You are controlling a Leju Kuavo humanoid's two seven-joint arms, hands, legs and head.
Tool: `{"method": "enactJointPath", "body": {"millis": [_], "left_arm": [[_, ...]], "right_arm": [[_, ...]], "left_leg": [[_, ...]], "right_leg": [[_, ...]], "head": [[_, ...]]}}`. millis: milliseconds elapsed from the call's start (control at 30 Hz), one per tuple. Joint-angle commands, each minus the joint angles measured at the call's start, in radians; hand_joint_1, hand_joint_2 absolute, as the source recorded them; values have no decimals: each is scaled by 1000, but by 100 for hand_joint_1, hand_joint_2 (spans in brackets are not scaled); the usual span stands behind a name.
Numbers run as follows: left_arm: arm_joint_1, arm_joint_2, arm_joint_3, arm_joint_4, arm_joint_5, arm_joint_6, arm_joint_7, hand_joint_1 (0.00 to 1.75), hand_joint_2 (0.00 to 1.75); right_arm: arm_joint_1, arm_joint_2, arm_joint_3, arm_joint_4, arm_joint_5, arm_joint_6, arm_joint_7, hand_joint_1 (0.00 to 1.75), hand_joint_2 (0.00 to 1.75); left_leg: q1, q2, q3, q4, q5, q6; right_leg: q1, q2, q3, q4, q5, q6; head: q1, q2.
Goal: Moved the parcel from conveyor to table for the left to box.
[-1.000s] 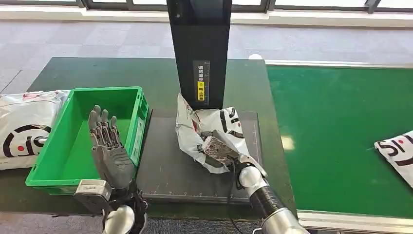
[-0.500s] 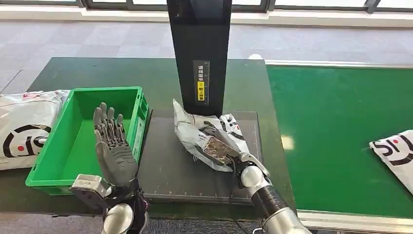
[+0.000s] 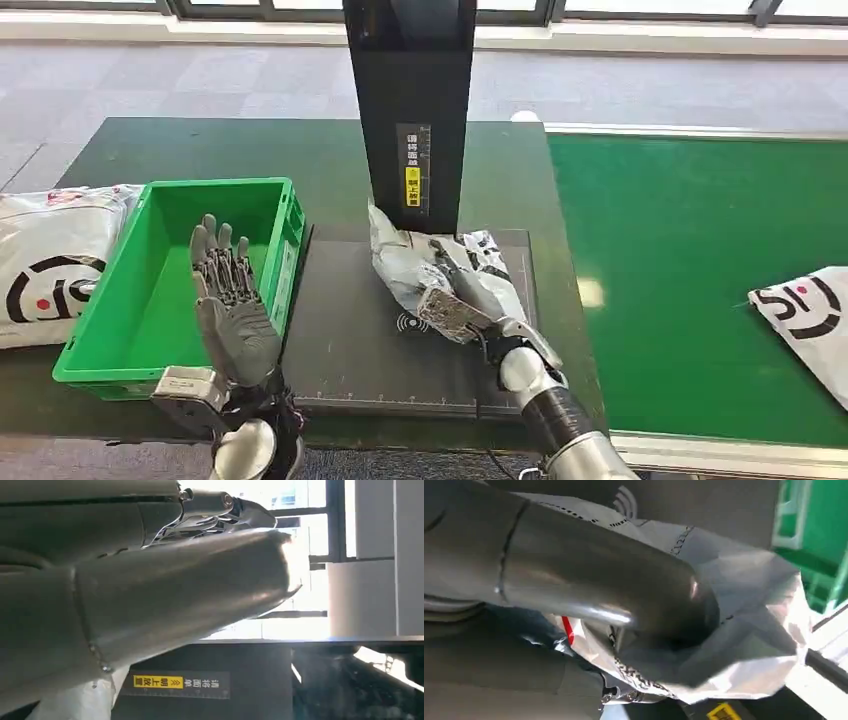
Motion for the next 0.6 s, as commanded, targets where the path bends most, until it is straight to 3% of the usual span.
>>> {"method": "enactJointPath", "body": {"millis": [33,233,400,433,467,600], "left_arm": [[-4,16,26,36,-16,2,9,0,0],[3,19,27,36,-27,4,6,0,0],[-4,28,21,53,-45,8,-19,0,0],[-13,25,20,58,-44,6,-28,0,0],[-31,16,23,72,-45,10,-28,0,0],[-42,10,23,74,-45,13,-26,0,0]], "right_arm": [[5,-57,41,-31,5,-21,0,0,0],[3,-56,16,-67,-12,-37,-28,0,0],[78,-50,-46,-277,-172,-5,-187,0,0],[94,-38,-64,-327,-280,72,-245,0,0],[111,-37,-86,-380,-385,166,-247,0,175],[110,-40,-90,-393,-392,175,-241,0,175]], "left_leg": [[0,0,1,-1,0,0],[0,1,2,-1,0,0],[0,-1,3,-2,0,1],[0,0,2,-2,0,0],[0,-2,2,-2,0,1],[0,-2,0,0,0,0]], "right_leg": [[0,0,1,-1,0,0],[0,0,1,-1,0,0],[0,-1,3,-3,0,0],[0,-1,2,-1,-1,0],[0,-3,3,-2,-1,0],[0,-2,0,0,-1,0]], "head": [[0,0],[0,0],[0,0],[0,0],[0,0],[0,0]]}}
